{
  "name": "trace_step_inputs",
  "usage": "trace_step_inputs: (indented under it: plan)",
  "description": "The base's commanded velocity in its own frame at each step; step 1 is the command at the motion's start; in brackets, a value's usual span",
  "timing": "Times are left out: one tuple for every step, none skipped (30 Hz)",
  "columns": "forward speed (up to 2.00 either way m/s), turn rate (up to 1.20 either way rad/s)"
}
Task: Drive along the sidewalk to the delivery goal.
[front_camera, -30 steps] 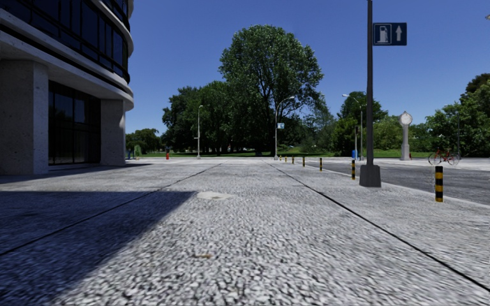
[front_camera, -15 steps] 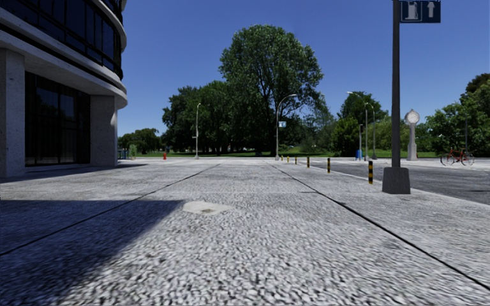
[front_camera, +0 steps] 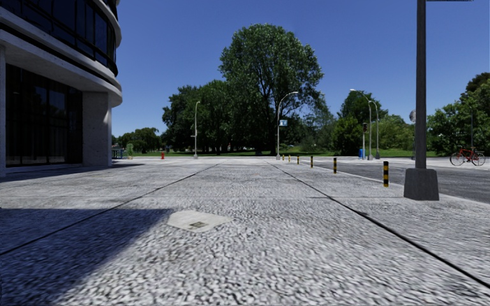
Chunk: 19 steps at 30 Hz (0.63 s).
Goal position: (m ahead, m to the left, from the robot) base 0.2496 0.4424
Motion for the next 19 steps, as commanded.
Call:
trace_step_inputs:
  plan:
    - [0.0, 0.0]
    - [0.0, 0.0]
    - [0.0, 0.0]
    - [0.0, 0.0]
    - [0.0, 0.0]
    - [0.0, 0.0]
    - [0.0, 0.0]
    - [0.0, 0.0]
    - [0.0, 0.0]
    - [0.0, 0.0]
    - [0.0, 0.0]
    - [0.0, 0.0]
    - [0.0, 0.0]
    - [0.0, 0.0]
    - [0.0, 0.0]
    - [0.0, 0.0]
    - [0.0, 0.0]
    - [0.0, 0.0]
    - [0.0, 0.0]
